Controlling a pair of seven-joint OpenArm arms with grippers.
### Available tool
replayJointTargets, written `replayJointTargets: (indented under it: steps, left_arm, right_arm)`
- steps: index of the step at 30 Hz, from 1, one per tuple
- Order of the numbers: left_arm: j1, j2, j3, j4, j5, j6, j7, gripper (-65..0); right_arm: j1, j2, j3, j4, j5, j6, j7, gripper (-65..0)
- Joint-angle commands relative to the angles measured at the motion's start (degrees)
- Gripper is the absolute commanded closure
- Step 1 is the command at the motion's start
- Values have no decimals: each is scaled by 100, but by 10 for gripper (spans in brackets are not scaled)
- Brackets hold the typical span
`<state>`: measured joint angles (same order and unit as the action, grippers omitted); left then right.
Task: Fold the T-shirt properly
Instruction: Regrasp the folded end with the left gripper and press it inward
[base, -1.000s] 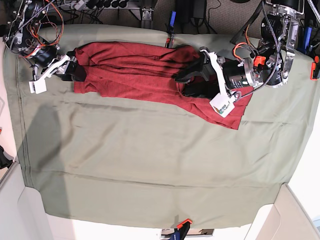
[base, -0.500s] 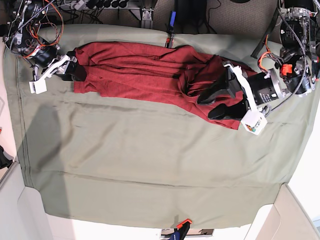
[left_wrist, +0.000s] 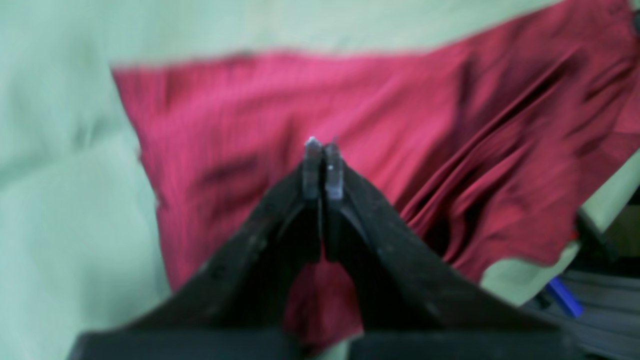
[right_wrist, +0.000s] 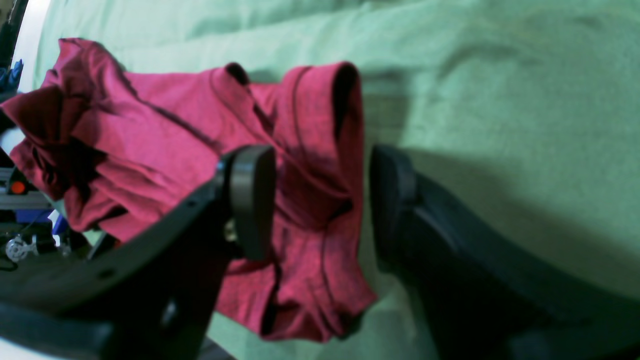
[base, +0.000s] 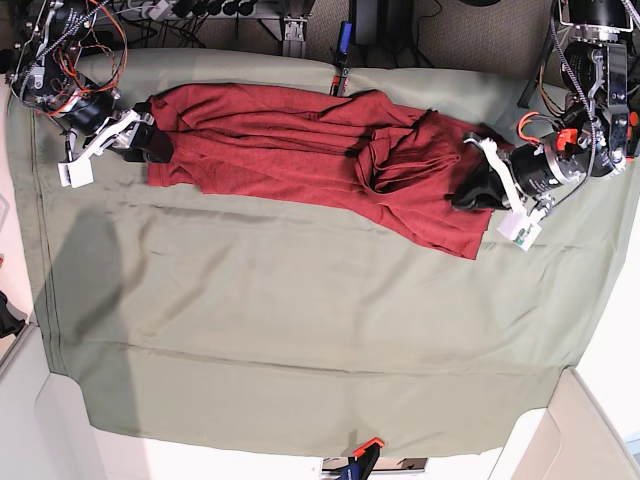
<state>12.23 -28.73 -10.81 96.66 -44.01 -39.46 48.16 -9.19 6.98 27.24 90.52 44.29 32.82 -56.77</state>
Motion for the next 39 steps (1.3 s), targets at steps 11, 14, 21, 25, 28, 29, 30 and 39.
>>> replayJointTargets:
  steps: [11, 14, 21, 25, 28, 29, 30, 39]
  left_arm:
    - [129, -72, -46, -26, -874, -54, 157, 0]
    - [210, 15, -46, -15, -1008, -54, 162, 0]
    - [223, 337, -42, 492, -1281, -54, 313, 0]
    - [221, 479, -13, 713, -1276, -54, 310, 0]
    - [232, 509, 146, 710, -1246, -54, 313, 0]
    - [232, 509, 254, 710, -1196, -54, 313, 0]
    - [229, 509, 385, 710, -1113, -54, 310, 0]
    - [205, 507, 721, 837, -946, -54, 289, 0]
  right_arm:
    - [26, 61, 11, 46, -24, 0, 0, -310]
    - [26, 61, 11, 46, -59, -4, 0, -310]
    - [26, 59, 9, 48, 251, 68, -120, -311]
    - [28, 59, -2, 50, 437, 68, -221, -316]
    - [28, 59, -2, 50, 435, 105, -214, -413]
    - [28, 59, -2, 50, 435, 105, -214, -449]
    - [28, 59, -7, 50, 435, 105, -214, -449]
    - [28, 59, -382, 50, 168, 103, -129, -448]
